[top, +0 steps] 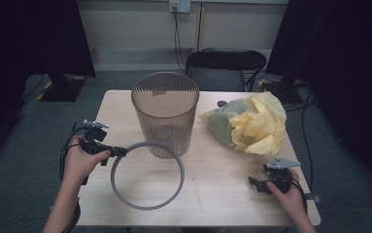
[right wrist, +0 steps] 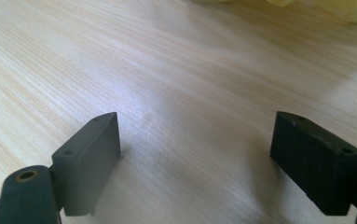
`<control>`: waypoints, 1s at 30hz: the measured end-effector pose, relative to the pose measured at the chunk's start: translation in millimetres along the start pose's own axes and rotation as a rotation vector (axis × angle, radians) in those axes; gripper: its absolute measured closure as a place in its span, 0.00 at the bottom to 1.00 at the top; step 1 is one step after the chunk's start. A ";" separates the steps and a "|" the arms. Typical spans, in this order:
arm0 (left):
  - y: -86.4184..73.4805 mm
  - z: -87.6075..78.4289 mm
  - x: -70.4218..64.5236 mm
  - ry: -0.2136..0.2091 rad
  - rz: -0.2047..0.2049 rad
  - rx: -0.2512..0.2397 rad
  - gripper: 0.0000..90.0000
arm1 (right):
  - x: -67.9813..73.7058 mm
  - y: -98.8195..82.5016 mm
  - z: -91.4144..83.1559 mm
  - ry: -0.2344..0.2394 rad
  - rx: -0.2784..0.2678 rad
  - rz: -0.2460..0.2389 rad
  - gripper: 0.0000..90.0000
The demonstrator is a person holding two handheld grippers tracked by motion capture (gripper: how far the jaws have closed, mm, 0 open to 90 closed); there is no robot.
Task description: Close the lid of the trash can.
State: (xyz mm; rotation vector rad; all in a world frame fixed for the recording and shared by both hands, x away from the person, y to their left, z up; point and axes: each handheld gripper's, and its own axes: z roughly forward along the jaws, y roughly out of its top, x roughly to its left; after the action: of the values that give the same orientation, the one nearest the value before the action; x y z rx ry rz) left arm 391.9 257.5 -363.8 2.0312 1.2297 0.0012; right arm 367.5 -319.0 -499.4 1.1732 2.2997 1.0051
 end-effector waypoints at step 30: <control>23.1 -38.2 -16.9 -0.009 0.016 -0.052 0.93 | 0.0 0.0 0.0 0.000 0.000 0.000 0.17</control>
State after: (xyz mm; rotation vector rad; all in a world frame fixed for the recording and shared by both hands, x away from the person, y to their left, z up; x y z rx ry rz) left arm 386.6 261.3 -316.5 1.9945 1.1958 0.0311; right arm 367.5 -319.0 -499.4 1.1731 2.3000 1.0051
